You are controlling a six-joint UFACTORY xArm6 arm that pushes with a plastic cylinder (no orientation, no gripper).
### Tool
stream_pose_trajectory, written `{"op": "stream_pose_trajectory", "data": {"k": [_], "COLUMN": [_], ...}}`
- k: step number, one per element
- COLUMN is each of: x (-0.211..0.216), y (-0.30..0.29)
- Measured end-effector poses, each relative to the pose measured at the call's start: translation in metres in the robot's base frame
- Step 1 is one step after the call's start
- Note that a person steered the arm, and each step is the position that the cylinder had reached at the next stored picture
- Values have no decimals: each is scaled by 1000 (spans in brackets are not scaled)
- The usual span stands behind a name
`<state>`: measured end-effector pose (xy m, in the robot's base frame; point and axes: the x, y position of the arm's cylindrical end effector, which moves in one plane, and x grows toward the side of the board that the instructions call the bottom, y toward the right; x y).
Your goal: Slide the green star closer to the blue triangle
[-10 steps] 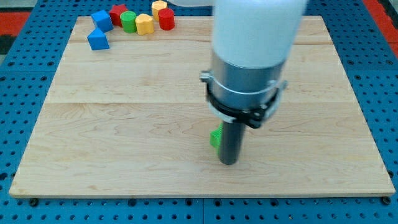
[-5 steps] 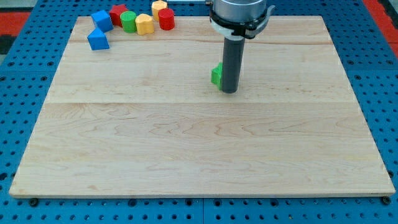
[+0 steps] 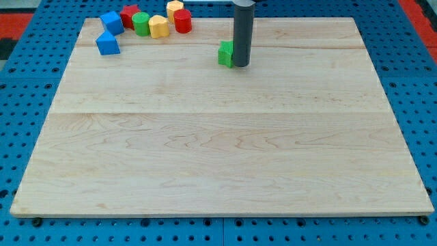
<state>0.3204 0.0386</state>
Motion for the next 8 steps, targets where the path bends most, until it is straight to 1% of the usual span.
{"op": "stream_pose_trajectory", "data": {"k": [1,2,3,4,5,6,7,8], "x": [-25,-43,-57,-83,-78,-63,-39,10], "y": [-3,-58,-65,-60,-133,-186,-173,-122]}}
